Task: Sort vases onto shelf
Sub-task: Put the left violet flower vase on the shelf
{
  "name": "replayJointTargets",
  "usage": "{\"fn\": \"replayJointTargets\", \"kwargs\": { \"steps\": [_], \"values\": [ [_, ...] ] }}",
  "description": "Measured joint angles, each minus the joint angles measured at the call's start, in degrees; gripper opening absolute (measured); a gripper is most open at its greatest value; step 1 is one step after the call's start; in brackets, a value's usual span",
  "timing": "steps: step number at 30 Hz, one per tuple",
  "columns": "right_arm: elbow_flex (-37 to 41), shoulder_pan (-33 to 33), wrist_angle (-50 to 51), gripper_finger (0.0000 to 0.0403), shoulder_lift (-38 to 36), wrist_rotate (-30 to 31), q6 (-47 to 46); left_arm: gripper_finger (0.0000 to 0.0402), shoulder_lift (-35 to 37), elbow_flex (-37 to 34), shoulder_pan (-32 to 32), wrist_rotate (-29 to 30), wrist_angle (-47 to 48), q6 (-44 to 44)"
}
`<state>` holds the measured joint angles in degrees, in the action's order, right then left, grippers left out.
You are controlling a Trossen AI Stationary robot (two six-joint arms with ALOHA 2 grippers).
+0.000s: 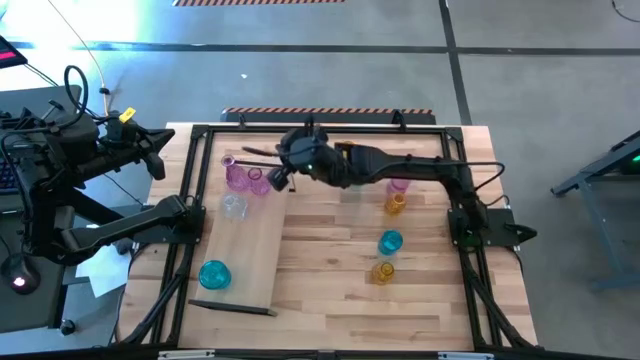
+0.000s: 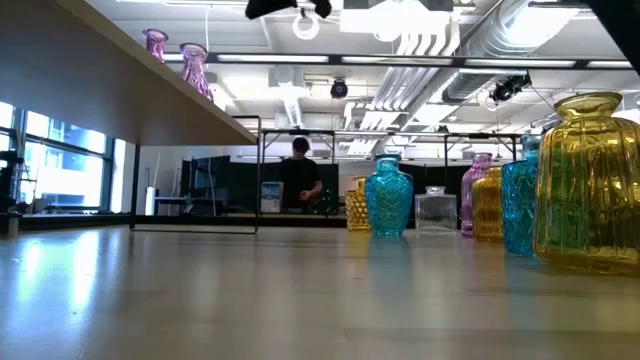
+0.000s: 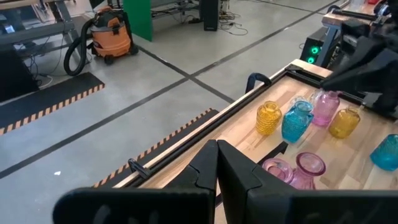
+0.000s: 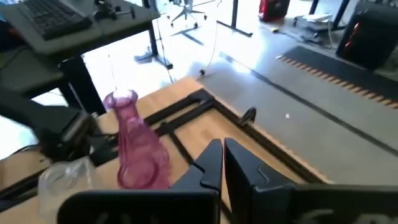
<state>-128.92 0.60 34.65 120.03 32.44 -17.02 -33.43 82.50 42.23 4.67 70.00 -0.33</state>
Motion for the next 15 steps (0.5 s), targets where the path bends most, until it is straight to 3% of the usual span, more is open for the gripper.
{"fn": "replayJointTargets", "kwargs": {
  "steps": [3,8,15],
  "values": [
    [-6.3,0.4,1.5,0.0,4.6,-2.0,1.6,0.0,0.0,0.0,0.0,0.0,0.0,0.2],
    [-3.8,0.5,-2.6,0.0,5.9,-3.4,-0.7,0.0,0.0,0.0,0.0,-0.2,0.0,0.2],
    [-3.9,0.1,2.9,0.0,5.9,-1.6,-4.7,0.0,0.1,0.0,0.0,-1.0,0.3,0.6]
  ]
}}
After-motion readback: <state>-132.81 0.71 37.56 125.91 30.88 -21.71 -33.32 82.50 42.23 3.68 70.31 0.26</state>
